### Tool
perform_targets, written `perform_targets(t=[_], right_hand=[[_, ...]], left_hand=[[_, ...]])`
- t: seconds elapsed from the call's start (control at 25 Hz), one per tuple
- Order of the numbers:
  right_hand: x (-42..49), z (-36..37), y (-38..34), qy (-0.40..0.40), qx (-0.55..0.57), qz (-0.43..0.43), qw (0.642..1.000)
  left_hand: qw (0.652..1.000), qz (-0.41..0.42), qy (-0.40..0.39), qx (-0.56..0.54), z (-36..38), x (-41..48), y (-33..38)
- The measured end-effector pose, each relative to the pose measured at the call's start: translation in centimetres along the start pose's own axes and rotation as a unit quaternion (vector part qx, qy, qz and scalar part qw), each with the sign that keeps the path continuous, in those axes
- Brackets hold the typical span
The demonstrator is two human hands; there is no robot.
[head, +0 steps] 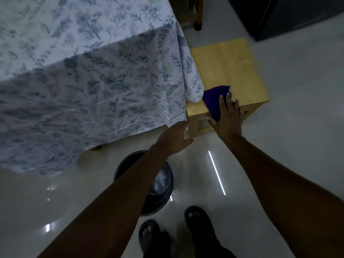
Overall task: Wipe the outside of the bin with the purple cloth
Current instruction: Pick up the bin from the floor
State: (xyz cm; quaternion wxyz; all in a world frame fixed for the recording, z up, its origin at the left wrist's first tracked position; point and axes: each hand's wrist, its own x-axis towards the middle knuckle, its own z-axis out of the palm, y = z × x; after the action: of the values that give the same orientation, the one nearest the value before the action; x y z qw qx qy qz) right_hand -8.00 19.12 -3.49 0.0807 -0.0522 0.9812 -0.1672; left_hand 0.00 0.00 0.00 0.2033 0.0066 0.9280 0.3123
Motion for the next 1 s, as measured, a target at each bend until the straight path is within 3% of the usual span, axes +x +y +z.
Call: perform_targets(t=[0.24, 0.44, 0.64, 0.8, 1.0], right_hand=[[-0.8, 2.7, 0.0, 0.129, 0.020, -0.009, 0.991], [-6.4, 4.4, -1.1, 0.180, 0.153, -0.003, 0.972], [-15.5, 9.3, -4.5, 0.139, 0.242, -0.002, 0.960], [-21.3, 10.3, -6.4, 0.111, 0.236, -0.042, 0.964], [-25.1, 11.6, -7.1, 0.059, 0.246, -0.001, 0.967]], left_hand=[[0.999, 0.001, 0.019, 0.033, 2.7, -0.7, -3.1], [0.999, -0.010, 0.005, 0.046, 4.2, -4.2, -5.1], [0.998, -0.019, 0.008, 0.055, 6.7, -9.2, -8.6], [0.999, -0.026, 0.013, 0.038, 9.7, -14.6, -10.3], [0.995, -0.087, -0.032, 0.038, 13.9, -19.8, -13.3]])
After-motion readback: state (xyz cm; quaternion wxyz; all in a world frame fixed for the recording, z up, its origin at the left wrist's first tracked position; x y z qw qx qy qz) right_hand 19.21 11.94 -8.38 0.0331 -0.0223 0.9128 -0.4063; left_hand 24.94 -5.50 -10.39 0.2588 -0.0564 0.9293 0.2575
